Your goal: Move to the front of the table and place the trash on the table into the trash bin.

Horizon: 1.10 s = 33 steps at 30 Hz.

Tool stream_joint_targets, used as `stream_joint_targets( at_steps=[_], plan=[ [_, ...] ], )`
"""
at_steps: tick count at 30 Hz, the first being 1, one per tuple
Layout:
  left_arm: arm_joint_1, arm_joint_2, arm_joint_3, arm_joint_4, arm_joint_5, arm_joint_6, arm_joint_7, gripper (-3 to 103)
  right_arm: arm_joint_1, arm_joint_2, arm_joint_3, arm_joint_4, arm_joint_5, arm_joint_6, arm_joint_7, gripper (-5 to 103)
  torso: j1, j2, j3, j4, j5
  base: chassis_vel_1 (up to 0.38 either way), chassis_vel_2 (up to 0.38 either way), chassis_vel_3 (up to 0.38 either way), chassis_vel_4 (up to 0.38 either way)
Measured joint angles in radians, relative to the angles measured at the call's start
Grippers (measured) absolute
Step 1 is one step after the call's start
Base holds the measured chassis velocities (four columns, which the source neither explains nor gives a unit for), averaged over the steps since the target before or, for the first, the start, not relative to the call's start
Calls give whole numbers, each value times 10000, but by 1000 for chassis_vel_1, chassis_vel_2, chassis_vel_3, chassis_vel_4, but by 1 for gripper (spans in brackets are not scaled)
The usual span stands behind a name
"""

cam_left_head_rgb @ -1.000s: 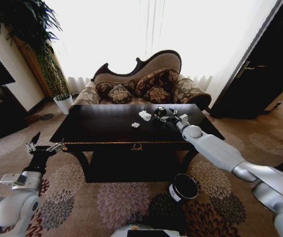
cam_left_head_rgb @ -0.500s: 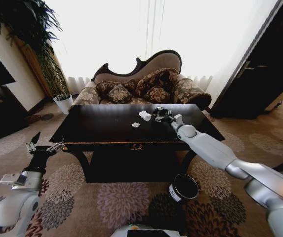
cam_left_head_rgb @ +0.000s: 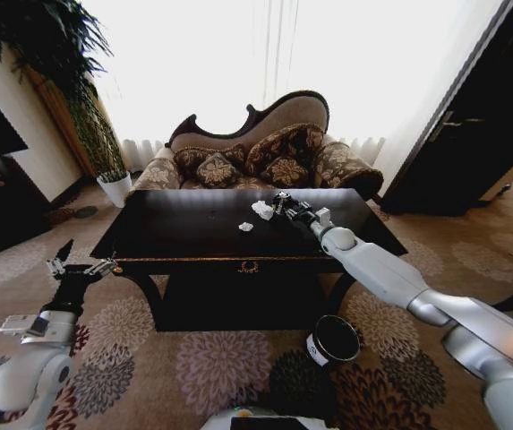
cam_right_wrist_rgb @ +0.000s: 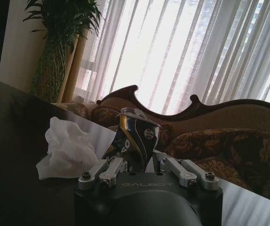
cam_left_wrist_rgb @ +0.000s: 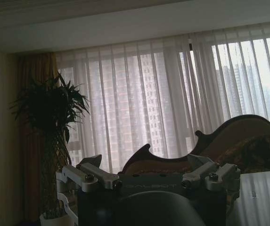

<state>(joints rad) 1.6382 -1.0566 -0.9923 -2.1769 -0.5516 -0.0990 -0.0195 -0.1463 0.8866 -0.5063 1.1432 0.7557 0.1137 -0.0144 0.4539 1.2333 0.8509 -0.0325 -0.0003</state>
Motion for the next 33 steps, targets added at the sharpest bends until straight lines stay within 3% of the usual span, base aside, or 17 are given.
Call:
stream_joint_targets(
  at_steps=[1,4,10,24,33],
  plan=[
    [0,0,0,0,0,0,0,100,0,0,0,0,0,0,0,30,0,0,0,0,0,0,0,0,0],
    [0,0,0,0,0,0,0,100,-41,-54,58,33,-4,18,-5,14,0,0,0,0,0,0,0,0,0],
    [0,0,0,0,0,0,0,100,-197,-112,208,179,-20,46,-7,1,0,0,0,0,0,0,0,0,0],
    [0,0,0,0,0,0,0,100,-598,-375,614,744,145,31,158,0,0,0,0,0,1,0,0,0,0],
    [0,0,0,0,0,0,0,100,-1884,-1093,1811,2254,887,-334,533,0,0,0,-1,4,-1,0,0,0,0]
  ],
)
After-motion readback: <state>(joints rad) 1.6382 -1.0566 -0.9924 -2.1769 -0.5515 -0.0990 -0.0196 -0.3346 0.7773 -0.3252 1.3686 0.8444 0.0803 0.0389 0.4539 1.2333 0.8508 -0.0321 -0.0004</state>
